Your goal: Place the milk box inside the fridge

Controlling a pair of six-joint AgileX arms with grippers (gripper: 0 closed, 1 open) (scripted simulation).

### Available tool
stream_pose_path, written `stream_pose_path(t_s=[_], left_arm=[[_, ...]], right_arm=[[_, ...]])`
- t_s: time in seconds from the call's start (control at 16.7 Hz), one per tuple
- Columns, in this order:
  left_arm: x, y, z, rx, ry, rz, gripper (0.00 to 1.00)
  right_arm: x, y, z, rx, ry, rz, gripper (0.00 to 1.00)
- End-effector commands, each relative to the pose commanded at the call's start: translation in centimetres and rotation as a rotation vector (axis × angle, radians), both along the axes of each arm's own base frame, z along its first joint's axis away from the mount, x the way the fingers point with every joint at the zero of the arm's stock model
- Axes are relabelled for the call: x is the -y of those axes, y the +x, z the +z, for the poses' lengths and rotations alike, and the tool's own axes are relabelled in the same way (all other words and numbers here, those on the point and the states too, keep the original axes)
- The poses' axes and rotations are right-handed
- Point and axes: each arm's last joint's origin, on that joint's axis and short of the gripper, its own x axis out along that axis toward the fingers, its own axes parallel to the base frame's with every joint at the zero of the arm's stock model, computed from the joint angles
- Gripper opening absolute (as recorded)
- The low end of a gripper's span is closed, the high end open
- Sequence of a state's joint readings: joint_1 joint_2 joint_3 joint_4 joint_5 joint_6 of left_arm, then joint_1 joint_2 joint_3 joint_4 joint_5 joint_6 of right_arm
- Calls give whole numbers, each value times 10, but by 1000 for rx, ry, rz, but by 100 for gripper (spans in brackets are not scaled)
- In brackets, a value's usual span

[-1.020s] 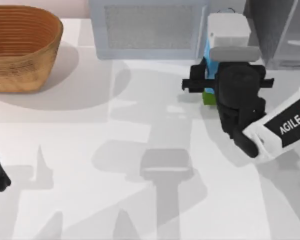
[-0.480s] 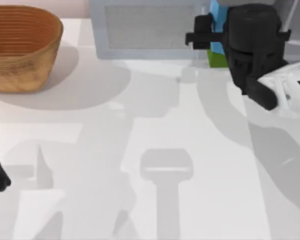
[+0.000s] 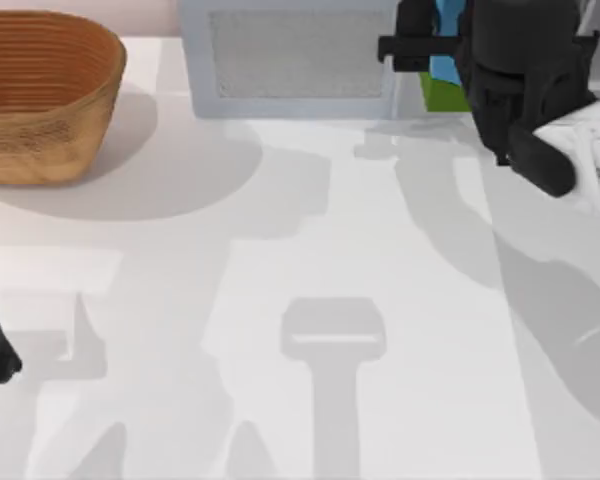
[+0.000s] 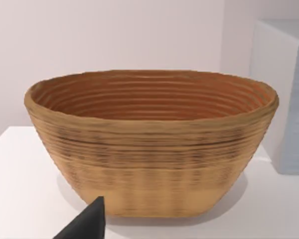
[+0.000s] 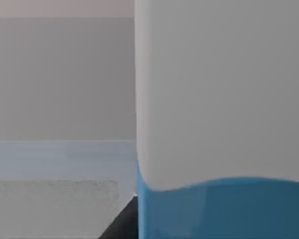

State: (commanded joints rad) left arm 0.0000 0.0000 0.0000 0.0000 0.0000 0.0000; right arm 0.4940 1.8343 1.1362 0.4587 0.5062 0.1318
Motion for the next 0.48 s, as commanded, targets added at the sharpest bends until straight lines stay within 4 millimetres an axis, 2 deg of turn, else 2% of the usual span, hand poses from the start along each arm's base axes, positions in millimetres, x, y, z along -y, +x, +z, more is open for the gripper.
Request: stream_pose_path(t_s=[0.24, 0.48], left_arm=[[0, 0, 0, 0, 0, 0, 100], [0, 0, 0, 0, 0, 0, 100]], right_arm=[[18, -15, 19, 21, 12, 7, 0], [62, -57, 53, 64, 27, 9, 0]])
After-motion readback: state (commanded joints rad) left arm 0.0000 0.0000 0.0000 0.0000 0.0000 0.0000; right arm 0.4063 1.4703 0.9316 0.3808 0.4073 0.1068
